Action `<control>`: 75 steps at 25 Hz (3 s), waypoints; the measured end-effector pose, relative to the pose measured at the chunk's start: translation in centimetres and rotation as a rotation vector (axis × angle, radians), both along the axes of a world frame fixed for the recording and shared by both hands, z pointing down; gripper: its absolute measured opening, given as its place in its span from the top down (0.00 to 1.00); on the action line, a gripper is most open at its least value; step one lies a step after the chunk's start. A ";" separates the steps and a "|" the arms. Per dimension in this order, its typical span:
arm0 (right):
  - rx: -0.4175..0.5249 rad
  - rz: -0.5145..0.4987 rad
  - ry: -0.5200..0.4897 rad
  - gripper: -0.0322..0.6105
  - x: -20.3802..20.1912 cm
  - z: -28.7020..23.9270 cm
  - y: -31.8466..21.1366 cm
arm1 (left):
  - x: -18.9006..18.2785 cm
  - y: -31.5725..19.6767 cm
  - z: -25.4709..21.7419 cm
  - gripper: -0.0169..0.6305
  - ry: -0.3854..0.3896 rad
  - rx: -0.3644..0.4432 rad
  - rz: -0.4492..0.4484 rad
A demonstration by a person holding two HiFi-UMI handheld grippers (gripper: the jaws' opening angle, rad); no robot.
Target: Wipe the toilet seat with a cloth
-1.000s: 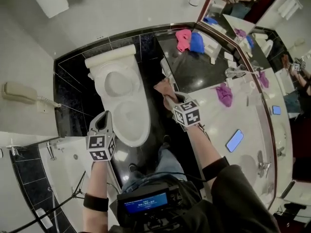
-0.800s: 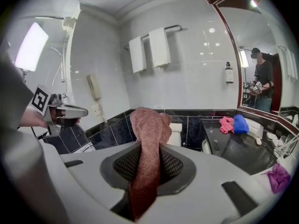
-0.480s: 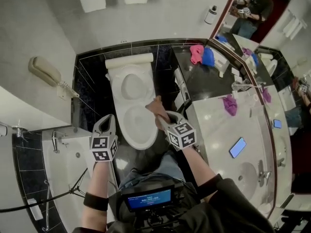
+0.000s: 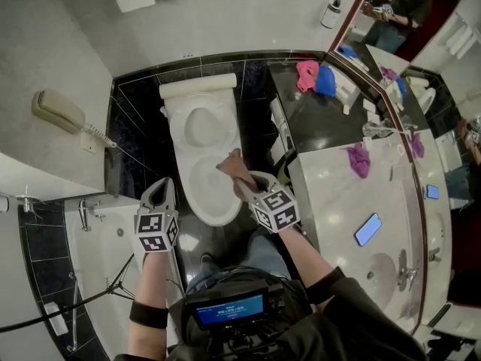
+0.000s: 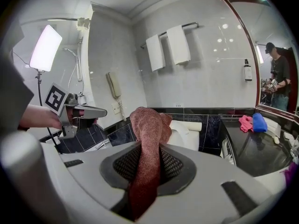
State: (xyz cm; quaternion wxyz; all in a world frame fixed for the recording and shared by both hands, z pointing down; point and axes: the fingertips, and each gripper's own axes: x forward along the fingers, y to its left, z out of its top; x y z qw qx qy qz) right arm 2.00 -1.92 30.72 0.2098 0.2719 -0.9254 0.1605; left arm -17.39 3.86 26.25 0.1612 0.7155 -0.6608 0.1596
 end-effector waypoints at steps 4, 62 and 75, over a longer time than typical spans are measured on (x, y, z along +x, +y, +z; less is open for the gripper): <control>-0.023 -0.071 -0.018 0.78 -0.2 1.4 -3.3 | 1.1 -2.7 1.0 0.97 0.030 -0.023 -0.050; 0.156 0.142 0.220 0.79 -15.6 23.9 -35.9 | -4.6 -23.3 19.5 0.97 0.052 -0.079 0.064; 0.024 0.232 0.300 0.79 -10.6 33.4 -35.7 | -4.0 -23.0 23.6 0.97 0.062 -0.103 0.074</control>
